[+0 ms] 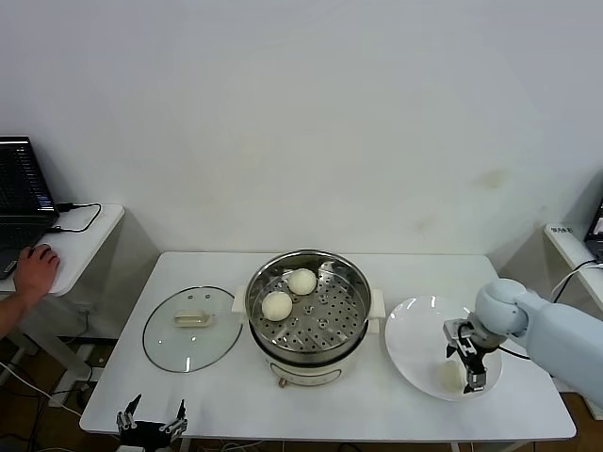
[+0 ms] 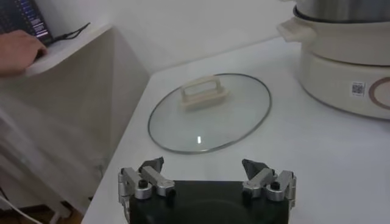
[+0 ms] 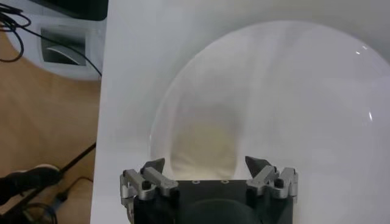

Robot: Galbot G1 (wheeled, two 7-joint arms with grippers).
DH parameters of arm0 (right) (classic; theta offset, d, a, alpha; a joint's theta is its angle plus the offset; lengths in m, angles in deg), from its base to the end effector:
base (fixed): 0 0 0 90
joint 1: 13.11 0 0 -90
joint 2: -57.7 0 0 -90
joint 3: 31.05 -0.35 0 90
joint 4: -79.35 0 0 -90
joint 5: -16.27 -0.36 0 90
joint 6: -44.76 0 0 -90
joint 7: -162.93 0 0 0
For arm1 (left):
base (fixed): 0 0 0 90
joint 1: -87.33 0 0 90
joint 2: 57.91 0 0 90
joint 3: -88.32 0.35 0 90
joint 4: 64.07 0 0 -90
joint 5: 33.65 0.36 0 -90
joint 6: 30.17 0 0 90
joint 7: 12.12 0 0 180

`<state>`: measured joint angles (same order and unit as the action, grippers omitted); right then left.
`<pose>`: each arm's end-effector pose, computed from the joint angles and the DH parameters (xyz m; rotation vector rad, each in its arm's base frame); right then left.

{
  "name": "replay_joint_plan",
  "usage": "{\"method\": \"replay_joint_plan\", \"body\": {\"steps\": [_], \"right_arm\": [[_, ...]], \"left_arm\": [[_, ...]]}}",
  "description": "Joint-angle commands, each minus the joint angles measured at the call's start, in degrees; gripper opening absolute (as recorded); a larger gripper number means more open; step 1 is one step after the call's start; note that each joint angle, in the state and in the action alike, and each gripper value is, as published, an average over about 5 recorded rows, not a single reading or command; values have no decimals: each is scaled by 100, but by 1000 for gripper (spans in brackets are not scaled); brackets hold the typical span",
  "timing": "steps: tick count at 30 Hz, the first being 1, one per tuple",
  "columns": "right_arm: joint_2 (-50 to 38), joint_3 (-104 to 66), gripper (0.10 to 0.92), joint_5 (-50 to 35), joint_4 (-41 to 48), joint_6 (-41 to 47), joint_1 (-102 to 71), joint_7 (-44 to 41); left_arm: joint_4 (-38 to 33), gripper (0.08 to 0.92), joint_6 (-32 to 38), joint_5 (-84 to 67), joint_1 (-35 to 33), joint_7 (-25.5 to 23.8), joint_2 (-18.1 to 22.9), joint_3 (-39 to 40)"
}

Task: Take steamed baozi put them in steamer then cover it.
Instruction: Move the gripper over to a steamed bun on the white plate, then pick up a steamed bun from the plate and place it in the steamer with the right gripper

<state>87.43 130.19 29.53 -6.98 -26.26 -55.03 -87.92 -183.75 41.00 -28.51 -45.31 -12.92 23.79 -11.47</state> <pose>0.4346 -0.1552 -0.2350 1.2832 -1.1330 1.2819 0.1168 0.0774 -0.3281 0.1064 -2.5684 -0.3919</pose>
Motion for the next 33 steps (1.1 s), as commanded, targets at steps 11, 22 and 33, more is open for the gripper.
{"method": "replay_joint_plan", "body": {"steps": [11,22,33], "right_arm": [[38,-115,791,-15,101,46,-130,146],[-57,-221,599,-278,46,135,-73,1],[101,64,566,-1204,178,102,1815,-160]], "left_arm": [[18,823,4,-3,-10,12,2,10],[-6,823,3,2,-1,12,20,15],[31,823,44,-18,111,33,30,31]]}}
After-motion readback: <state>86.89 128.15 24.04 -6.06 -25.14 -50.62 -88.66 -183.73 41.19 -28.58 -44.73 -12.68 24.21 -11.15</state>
